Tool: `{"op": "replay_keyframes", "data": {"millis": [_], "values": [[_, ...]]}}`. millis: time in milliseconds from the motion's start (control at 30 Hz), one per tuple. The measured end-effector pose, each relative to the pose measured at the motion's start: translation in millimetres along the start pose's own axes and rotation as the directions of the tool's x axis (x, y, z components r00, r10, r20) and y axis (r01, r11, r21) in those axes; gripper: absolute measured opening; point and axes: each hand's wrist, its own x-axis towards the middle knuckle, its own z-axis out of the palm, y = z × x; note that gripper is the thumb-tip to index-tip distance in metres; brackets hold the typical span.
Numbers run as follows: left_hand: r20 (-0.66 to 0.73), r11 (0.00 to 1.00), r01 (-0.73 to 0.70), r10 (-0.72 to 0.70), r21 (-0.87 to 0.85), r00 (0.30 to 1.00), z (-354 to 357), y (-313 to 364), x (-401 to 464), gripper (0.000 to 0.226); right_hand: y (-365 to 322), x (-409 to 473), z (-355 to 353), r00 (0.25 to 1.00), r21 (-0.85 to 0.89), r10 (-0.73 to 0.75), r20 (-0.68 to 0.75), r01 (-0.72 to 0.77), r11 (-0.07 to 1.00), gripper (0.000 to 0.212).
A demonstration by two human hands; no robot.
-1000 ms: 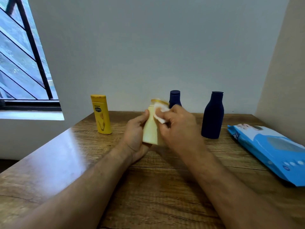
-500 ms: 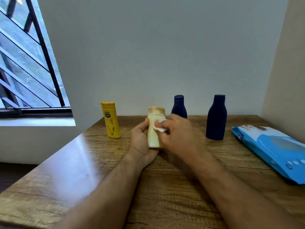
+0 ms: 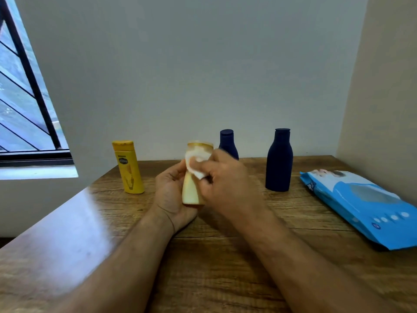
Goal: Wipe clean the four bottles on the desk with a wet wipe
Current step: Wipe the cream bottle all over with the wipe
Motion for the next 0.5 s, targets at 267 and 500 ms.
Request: {"op": "replay_keyframes", "data": {"millis": [267,500], "values": [[-0.064,0.999,0.024,-0.027,-0.047,0.998,4.2,0.7,8.3,0.05,6.9,-6.3,-6.8,0.967,-0.004,-0.026,0.254,0.028,1.0,0.028],[0.014,0.996,-0.073,0.072,0.049,0.997,16.0,-1.4,0.5,0.049,13.1,-0.1,-9.6,0.991,0.056,0.086,-0.104,-0.08,0.995,0.029]]}}
